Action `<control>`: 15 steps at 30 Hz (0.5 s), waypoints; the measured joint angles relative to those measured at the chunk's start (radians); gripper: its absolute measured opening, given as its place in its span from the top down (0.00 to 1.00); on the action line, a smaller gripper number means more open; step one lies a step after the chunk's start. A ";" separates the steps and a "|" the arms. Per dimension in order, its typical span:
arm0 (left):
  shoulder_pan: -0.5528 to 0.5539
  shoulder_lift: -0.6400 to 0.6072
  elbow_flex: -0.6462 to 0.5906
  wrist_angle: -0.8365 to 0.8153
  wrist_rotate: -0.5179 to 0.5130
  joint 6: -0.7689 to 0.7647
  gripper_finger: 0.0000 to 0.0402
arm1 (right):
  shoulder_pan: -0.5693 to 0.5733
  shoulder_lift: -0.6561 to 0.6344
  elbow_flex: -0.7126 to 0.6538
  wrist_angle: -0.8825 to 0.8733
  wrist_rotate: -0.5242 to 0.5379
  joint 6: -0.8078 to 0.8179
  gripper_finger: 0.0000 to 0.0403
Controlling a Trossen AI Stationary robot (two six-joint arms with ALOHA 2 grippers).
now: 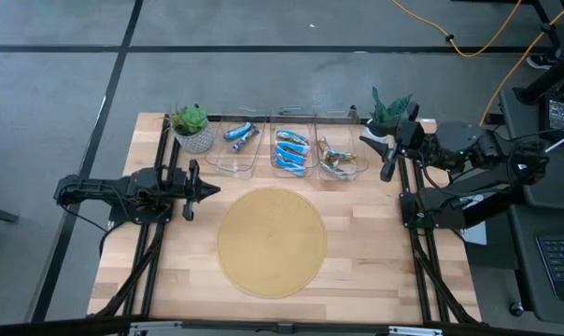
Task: Pick and place Granola Bars by type
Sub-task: Return to Home Position
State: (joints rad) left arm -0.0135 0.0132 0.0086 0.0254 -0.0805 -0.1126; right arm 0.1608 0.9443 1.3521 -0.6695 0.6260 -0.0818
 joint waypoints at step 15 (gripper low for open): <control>0.000 0.000 0.000 0.000 0.000 0.065 0.98 | -0.005 -0.497 -0.684 0.493 -0.331 0.033 0.97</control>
State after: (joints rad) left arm -0.0135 0.0135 0.0086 0.0254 -0.0807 -0.0473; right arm 0.1555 0.4476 0.6685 -0.1761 0.2953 -0.0492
